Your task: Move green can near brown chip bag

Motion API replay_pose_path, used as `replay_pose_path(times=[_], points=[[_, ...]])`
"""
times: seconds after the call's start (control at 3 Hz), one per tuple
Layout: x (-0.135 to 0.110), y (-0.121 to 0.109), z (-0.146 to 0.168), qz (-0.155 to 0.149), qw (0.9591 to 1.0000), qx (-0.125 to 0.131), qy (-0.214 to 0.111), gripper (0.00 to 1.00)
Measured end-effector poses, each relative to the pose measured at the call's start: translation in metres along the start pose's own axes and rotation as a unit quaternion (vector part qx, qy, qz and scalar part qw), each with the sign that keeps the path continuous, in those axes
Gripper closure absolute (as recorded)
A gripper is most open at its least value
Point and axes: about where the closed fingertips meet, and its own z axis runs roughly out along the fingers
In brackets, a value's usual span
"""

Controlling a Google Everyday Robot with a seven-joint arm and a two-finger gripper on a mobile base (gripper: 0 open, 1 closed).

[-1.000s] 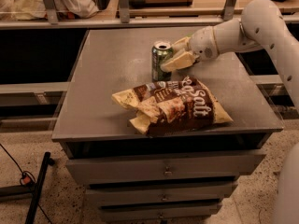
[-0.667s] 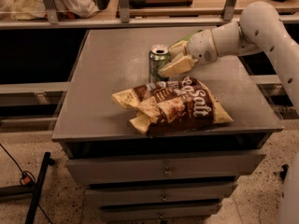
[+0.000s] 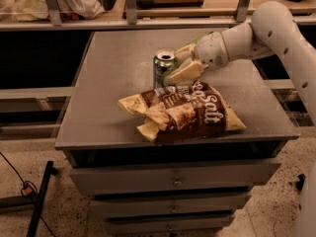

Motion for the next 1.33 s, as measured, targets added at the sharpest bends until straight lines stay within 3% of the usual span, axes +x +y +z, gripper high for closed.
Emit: replay_pose_path(times=[0.67, 1.0, 1.33], points=[[-0.005, 0.004, -0.001, -0.017, 0.9998, -0.009, -0.004, 0.13], [-0.003, 0.003, 0.008, -0.018, 0.9996, -0.02, 0.0, 0.0], [-0.001, 0.003, 0.011, -0.018, 0.9996, -0.024, 0.001, 0.0]])
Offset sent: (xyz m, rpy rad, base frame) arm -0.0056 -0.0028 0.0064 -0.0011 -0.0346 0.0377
